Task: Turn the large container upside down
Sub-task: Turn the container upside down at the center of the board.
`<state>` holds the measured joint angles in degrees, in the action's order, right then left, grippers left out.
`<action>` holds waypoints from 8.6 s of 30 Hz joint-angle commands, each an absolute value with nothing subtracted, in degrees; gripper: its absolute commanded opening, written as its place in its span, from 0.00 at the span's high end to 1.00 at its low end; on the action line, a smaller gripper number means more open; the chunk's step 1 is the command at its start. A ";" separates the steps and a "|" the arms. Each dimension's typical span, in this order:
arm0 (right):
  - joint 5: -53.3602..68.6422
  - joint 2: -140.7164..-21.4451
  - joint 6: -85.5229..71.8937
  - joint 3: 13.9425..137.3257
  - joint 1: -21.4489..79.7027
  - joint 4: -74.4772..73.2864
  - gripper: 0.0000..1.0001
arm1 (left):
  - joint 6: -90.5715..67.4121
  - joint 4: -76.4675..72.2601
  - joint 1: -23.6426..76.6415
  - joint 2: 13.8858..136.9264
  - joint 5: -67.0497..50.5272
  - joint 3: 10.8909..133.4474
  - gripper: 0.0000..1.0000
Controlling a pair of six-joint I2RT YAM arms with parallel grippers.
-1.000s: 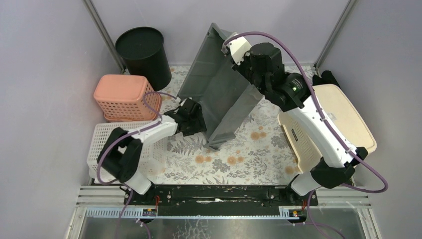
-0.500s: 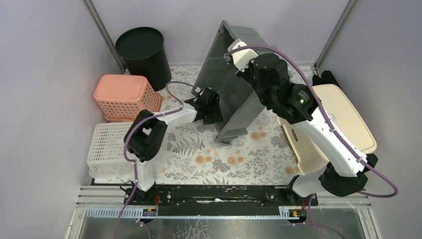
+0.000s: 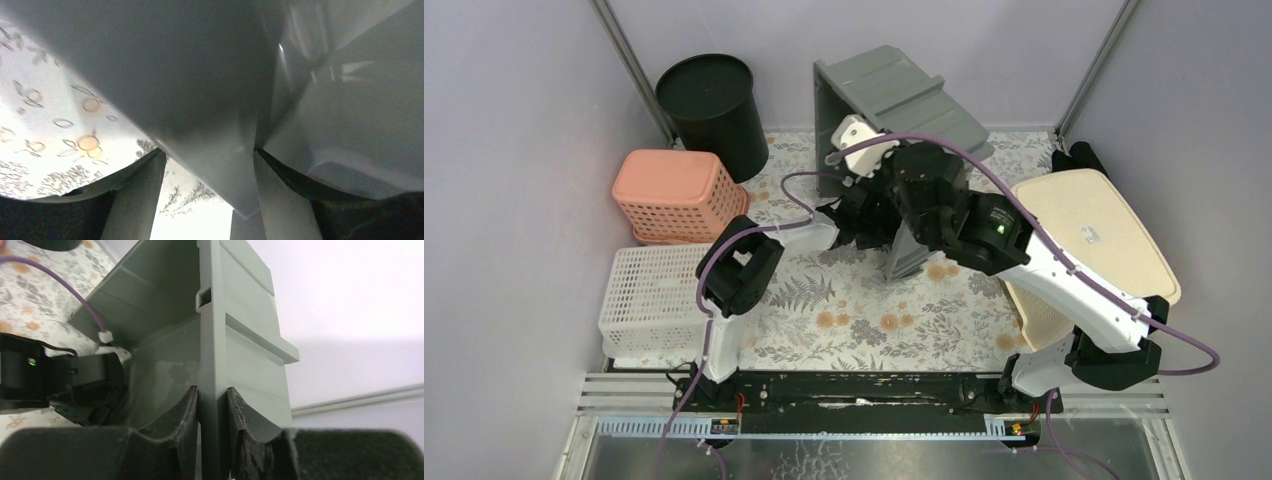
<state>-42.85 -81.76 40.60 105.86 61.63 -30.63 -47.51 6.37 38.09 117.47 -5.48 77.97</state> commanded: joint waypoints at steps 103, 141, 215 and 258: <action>-37.64 -77.34 19.63 87.92 72.69 -28.39 1.00 | -75.48 -30.58 32.60 46.45 -0.26 33.18 0.09; -33.89 -76.72 12.09 89.46 72.69 -28.72 0.25 | -78.00 -41.94 32.17 54.28 0.02 29.66 0.10; -17.20 -59.40 -22.91 74.00 48.87 -40.07 0.19 | -79.37 -35.31 32.61 56.96 3.75 20.93 0.11; -10.31 -62.84 -20.32 79.03 42.22 -46.19 0.12 | -78.46 -59.59 31.30 93.57 8.16 29.00 0.12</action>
